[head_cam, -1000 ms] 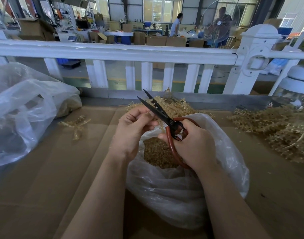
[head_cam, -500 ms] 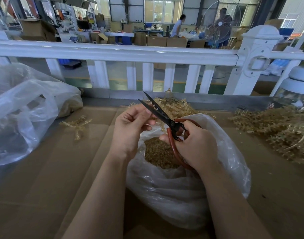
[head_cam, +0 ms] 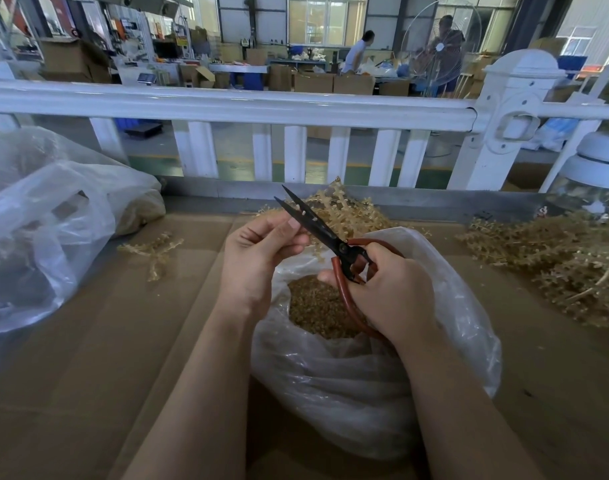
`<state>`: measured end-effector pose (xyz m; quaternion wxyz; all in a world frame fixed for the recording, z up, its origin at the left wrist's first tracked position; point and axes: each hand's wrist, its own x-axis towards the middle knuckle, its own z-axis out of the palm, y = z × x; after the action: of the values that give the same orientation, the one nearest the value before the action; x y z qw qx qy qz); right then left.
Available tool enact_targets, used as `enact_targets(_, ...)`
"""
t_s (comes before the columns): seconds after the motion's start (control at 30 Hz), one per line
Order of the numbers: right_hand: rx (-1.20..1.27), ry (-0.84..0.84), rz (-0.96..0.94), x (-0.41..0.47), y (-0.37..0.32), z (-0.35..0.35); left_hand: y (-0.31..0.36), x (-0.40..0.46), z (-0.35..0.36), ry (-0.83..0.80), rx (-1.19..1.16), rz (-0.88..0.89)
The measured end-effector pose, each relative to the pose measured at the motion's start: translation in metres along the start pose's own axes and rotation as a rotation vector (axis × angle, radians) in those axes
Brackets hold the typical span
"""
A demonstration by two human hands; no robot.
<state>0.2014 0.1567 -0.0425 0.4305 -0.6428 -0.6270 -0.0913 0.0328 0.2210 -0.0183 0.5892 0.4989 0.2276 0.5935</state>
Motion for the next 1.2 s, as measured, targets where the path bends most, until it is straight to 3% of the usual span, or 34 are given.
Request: enact_targets(1.2,-0.034,0.047,-0.021,0.0008,-0.0038,-0.0019,-0.0045,-0.002,0.0052,-0.11,0.192,0.067)
